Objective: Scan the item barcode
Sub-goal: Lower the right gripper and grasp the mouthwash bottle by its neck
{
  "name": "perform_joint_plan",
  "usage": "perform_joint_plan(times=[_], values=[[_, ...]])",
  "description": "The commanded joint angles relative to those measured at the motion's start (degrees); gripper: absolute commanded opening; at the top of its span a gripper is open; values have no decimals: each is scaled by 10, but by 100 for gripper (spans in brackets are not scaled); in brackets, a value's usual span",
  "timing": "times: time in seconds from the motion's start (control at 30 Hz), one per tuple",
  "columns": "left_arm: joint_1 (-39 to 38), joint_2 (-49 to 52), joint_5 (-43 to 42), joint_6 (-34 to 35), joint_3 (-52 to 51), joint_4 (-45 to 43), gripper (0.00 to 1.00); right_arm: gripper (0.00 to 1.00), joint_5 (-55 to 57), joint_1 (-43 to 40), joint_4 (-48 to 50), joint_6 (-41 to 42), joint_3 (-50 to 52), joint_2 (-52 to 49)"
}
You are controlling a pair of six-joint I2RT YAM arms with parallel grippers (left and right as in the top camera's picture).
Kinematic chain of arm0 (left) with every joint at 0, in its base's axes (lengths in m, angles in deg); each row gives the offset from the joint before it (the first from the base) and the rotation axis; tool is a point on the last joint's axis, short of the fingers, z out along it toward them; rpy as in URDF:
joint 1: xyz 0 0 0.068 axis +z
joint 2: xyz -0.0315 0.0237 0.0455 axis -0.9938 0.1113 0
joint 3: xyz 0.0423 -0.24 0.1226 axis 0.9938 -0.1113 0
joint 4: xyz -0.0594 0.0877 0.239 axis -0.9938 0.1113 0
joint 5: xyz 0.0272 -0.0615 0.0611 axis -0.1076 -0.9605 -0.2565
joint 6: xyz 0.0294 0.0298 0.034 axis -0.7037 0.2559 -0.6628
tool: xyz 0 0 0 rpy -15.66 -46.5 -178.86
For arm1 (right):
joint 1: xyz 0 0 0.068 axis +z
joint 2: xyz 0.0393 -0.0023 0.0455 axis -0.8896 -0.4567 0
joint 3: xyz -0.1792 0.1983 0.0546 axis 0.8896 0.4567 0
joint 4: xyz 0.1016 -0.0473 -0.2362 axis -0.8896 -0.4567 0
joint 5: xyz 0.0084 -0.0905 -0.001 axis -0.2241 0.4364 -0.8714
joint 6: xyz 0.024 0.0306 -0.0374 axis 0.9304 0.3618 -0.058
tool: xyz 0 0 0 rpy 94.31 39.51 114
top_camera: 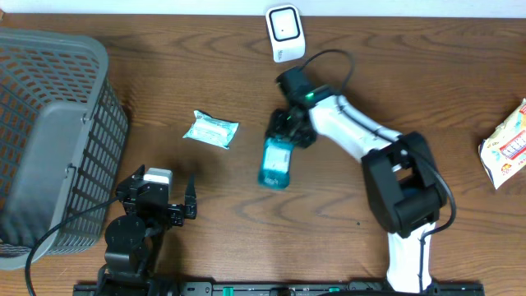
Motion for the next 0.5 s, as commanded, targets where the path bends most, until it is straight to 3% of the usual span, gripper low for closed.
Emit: perform_joint_plan(times=[0.0,0.1,0.23,0.33,0.47], values=[[0,-1,-1,1,-1,0,98,58,37,-31,1,-72,14,-36],[0,-1,-1,0,-1,0,98,62,37,-48,1,-125,14,-36],[0,-1,-1,0,-1,0,98,93,37,-58,3,-194,10,-34],[0,-1,-1,1,-1,0,98,99,37,-59,-26,-217,-14,-24],[0,-1,-1,0,-1,0,98,99,54,-45,-82,-238,-75,5]])
